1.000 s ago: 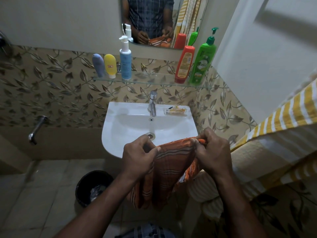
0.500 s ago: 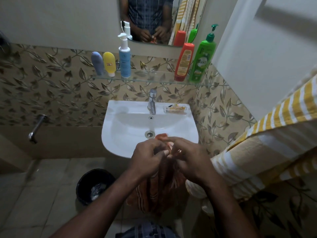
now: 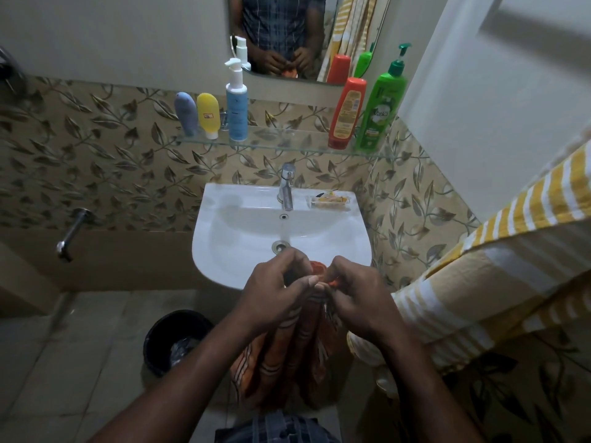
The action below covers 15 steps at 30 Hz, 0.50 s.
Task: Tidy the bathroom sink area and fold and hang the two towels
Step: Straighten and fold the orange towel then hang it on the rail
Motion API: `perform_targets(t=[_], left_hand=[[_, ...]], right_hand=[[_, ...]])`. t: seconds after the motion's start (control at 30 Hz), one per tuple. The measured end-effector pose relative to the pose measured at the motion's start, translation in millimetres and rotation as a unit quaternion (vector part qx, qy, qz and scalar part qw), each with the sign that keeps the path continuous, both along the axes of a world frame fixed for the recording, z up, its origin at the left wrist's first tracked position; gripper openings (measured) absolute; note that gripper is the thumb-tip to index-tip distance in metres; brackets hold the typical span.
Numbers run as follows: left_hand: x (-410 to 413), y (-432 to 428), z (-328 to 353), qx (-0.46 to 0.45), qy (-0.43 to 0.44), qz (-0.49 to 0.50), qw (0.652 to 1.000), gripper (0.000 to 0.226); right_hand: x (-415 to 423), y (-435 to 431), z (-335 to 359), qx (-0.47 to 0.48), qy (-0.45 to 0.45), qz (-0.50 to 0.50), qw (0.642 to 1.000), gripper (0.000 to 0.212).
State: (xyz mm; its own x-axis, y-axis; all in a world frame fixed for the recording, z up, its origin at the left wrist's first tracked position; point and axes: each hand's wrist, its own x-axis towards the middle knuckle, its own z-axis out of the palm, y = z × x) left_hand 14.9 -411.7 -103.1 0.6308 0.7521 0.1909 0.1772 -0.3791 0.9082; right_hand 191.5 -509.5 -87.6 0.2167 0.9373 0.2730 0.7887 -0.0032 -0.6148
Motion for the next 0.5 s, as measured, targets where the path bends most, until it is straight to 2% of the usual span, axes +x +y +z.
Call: perform_targets(t=[0.17,0.3,0.5], left_hand=[[-5.6,-7.2,-3.7,-0.023,0.013,-0.024,0.999,0.01],[-6.3,-12.1,-11.9,-0.066,-0.002,-0.032,0.997,0.01],[-3.1,-10.4,-8.3,-0.087,-0.011,-0.041,0.995,0.031]], right_hand=[[4.8,-6.2,10.6,0.053,0.023,-0.049,0.997,0.015],[14.2,-13.2,24.8,0.089,-0.022,-0.082,0.992,0.015],[22.5,-19.6,32.8,0.093,-0.051,-0.102,0.989,0.02]])
